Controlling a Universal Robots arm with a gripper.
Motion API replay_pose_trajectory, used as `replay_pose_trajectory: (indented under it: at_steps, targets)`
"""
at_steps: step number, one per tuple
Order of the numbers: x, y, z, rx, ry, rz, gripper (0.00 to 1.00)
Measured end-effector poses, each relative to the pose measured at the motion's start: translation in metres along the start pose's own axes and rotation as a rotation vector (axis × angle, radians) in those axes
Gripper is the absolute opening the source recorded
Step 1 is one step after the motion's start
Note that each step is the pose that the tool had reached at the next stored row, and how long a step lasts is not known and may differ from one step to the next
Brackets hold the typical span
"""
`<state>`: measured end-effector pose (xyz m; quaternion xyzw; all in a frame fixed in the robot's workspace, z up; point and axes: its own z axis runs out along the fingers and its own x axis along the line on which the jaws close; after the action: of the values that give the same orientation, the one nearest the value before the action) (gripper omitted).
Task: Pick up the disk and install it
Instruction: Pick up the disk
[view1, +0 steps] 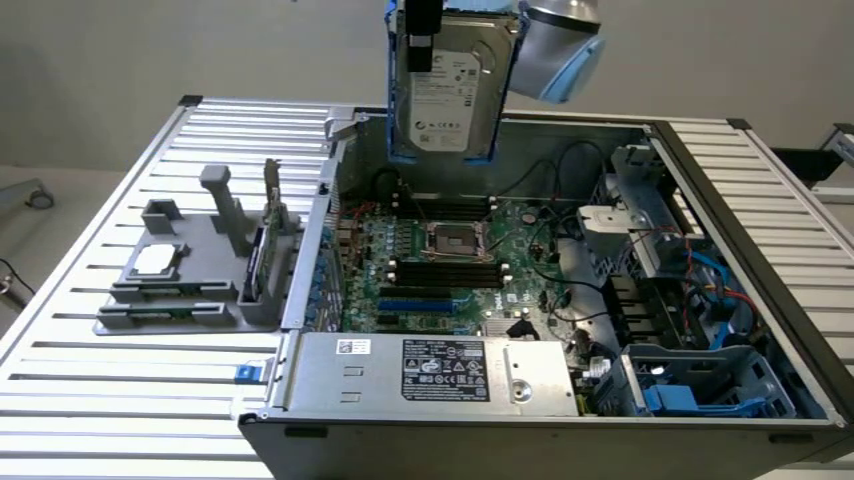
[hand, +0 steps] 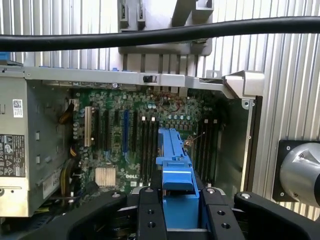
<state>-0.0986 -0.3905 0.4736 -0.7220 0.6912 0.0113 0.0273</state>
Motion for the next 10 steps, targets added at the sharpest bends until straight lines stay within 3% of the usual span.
replay_pose_trajectory:
  at_steps: [10]
  targets:
    - [0.024,-0.0322,-0.0005,0.0,-0.0011,0.0,0.33]
